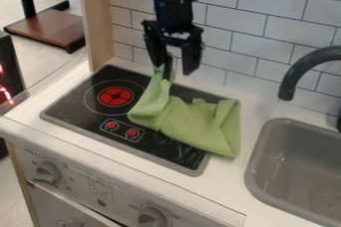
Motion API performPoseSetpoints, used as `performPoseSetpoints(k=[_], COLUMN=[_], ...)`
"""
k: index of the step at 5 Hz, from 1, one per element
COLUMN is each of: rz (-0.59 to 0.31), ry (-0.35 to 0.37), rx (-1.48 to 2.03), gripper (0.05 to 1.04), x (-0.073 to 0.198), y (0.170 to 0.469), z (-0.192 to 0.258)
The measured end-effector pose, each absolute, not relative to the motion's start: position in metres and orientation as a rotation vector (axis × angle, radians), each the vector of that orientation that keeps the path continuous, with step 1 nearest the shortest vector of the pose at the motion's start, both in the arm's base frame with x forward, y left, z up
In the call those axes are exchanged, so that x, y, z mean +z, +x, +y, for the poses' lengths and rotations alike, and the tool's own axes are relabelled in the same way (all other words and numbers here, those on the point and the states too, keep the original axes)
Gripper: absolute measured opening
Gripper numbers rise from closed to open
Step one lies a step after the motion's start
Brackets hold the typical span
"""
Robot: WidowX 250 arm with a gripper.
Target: Unfold the cloth from left to right
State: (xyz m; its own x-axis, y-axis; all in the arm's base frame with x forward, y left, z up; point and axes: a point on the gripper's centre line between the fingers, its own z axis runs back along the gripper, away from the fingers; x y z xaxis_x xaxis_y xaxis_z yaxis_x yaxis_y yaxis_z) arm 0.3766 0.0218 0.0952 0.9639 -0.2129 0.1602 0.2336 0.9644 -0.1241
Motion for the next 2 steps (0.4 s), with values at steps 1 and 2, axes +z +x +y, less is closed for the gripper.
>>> performPoseSetpoints(k=[1,2], rz=[-0.148,-0.150], ry=[-0.142,-0.142], rx=[-0.235,-0.235], gripper=[1.000,1.000], x=[0.0957,0.0961], y=[0.3767,0.3770], z=[0.0218,0.0219])
